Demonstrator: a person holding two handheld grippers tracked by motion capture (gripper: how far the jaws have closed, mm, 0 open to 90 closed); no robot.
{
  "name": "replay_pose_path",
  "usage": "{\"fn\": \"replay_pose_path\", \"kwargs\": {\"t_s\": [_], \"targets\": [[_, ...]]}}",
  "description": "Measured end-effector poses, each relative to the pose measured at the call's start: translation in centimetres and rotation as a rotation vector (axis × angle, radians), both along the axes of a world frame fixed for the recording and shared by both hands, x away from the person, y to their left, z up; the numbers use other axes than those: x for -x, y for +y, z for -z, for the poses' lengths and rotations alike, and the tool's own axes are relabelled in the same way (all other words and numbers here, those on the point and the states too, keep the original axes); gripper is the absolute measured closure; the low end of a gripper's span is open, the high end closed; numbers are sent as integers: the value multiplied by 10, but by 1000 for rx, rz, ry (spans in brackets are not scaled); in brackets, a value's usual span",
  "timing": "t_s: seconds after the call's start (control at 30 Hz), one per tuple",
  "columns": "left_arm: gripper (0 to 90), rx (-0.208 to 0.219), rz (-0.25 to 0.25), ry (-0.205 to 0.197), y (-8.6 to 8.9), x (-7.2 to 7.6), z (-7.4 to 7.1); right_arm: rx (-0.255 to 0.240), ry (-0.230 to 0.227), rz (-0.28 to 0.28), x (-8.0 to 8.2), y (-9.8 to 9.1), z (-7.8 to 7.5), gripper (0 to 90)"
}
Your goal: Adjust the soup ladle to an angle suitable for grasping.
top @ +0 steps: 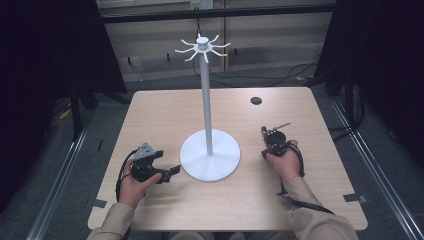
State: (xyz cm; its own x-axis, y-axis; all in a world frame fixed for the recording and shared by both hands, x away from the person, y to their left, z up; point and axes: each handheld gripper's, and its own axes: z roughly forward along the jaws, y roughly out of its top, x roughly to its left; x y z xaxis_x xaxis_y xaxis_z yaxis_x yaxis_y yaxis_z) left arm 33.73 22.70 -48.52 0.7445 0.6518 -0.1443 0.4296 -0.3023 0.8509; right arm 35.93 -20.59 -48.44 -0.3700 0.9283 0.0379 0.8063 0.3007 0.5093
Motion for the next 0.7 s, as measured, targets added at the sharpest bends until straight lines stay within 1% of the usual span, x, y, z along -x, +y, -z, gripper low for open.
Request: {"fn": "replay_pose_path", "kwargs": {"t_s": [0.1,0.13,0.17,0.2,0.23,0.27,0.3,0.33,0.37,0.43,0.5,0.53,0.63,0.7], "targets": [[38,-1,-1,0,0,0,0,-13,7,17,-1,-4,0,827],[38,-3,1,-1,0,0,-1,-10,15,36,-2,-4,0,826],[38,-3,0,-3,0,0,-1,2,14,37,-2,-6,-1,822],[38,-5,-4,-7,0,0,-1,-1,14,46,-3,-6,-1,816],[38,-1,0,-3,0,0,-1,-1,17,52,-3,-9,-1,804],[38,-4,0,-3,0,0,-1,-6,18,56,-3,-10,-1,792],[38,-5,0,-2,0,0,-1,-17,20,60,-3,-11,-1,775],[38,-1,0,0,0,0,0,-28,24,76,-2,-12,-2,766],[38,-1,0,0,0,0,0,-51,11,92,-2,-13,-3,749],[38,0,0,0,0,0,0,-73,11,115,-1,-16,-7,721],[38,-3,-1,-1,0,0,-1,-69,9,127,-1,-18,-12,705],[38,-6,-1,-2,0,0,-1,-74,14,143,-1,-19,-14,696],[38,-4,-2,-4,-1,0,0,-67,26,182,-2,-23,-19,648],[38,-2,-3,-1,-1,0,0,-43,38,199,-3,-25,-20,625]]}}
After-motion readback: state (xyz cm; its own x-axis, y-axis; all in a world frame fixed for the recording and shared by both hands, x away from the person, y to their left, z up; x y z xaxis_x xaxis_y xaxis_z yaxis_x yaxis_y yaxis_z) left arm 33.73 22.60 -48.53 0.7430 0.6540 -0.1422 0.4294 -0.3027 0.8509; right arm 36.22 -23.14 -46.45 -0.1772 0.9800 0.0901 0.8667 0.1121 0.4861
